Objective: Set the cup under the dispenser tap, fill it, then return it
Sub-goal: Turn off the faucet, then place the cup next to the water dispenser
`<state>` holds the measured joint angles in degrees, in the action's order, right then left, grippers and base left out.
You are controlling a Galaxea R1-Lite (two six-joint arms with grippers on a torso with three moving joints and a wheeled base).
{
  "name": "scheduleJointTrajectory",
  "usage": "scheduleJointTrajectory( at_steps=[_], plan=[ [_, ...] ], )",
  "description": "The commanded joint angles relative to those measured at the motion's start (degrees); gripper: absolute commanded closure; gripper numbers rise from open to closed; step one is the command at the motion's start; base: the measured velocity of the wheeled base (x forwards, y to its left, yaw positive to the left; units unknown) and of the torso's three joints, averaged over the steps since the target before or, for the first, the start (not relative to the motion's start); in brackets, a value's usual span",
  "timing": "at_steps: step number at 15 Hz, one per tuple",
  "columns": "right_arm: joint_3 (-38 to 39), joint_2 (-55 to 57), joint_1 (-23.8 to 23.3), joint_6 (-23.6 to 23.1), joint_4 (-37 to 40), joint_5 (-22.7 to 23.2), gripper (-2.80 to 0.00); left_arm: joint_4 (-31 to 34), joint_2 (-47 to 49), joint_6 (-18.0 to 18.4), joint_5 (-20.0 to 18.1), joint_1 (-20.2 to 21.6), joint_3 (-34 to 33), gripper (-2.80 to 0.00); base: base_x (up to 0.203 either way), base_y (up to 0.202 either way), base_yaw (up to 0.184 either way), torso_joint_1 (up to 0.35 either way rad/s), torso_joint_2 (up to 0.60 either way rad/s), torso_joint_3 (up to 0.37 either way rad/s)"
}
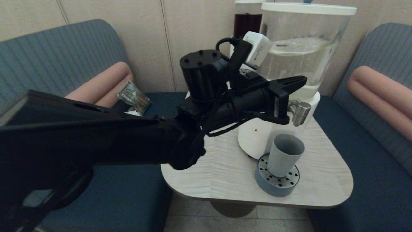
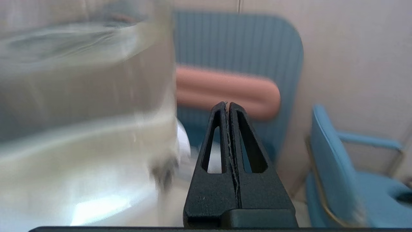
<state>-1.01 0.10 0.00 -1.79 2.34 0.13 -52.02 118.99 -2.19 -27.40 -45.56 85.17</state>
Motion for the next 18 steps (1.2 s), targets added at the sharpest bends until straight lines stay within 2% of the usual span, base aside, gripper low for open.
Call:
scheduleJointTrajectory(
  at_steps=[1, 4, 6, 9, 10, 11, 12, 16, 18],
  plan=[
    [0.05, 0.08, 0.00, -0.05, 0.03, 0.04, 0.00, 0.92, -9.55, -0.01, 0.01, -0.06, -8.28, 0.00, 0.000, 0.000, 0.000, 0.000, 0.00, 0.000],
    [0.05, 0.08, 0.00, -0.05, 0.03, 0.04, 0.00, 10.07, -26.94, -0.01, 1.30, 0.06, -25.51, 0.00, 0.000, 0.000, 0.000, 0.000, 0.00, 0.000],
    [0.03, 0.08, 0.00, -0.05, 0.03, 0.04, 0.00, 14.81, -37.73, -0.66, 2.68, 0.72, -39.48, 0.00, 0.000, 0.000, 0.000, 0.000, 0.00, 0.000],
    [-0.04, 0.08, 0.00, -0.05, 0.03, 0.01, 0.00, 16.05, -46.15, -3.53, 3.70, 2.50, -60.74, 0.00, 0.000, 0.000, 0.000, 0.000, 0.00, 0.000],
    [-0.02, 0.08, 0.00, -0.05, 0.03, 0.04, 0.00, 13.15, -47.11, -5.08, 3.91, 2.95, -66.52, 0.00, 0.000, 0.000, 0.000, 0.000, 0.00, 0.000],
    [0.04, 0.08, 0.00, -0.05, 0.03, -0.04, 0.00, 6.88, -46.87, -6.56, 3.99, 3.28, -70.55, 0.00, 0.000, 0.000, 0.000, 0.000, 0.00, 0.000],
    [-0.01, 0.08, 0.00, -0.05, 0.03, 0.04, 0.00, -2.37, -45.18, -7.55, 3.98, 3.50, -72.72, 0.00, 0.000, 0.000, 0.000, 0.000, 0.00, 0.000],
    [0.05, 0.08, 0.00, -0.05, 0.03, 0.04, 0.00, -26.27, -30.70, -8.33, 3.82, 3.77, -74.30, 0.00, 0.000, 0.000, 0.000, 0.000, 0.00, 0.000],
    [-0.02, 0.08, 0.00, -0.05, 0.03, 0.04, 0.00, -33.15, -23.51, -6.69, 3.80, 3.65, -74.57, 0.00, 0.000, 0.000, 0.000, 0.000, 0.00, 0.000]
  ],
)
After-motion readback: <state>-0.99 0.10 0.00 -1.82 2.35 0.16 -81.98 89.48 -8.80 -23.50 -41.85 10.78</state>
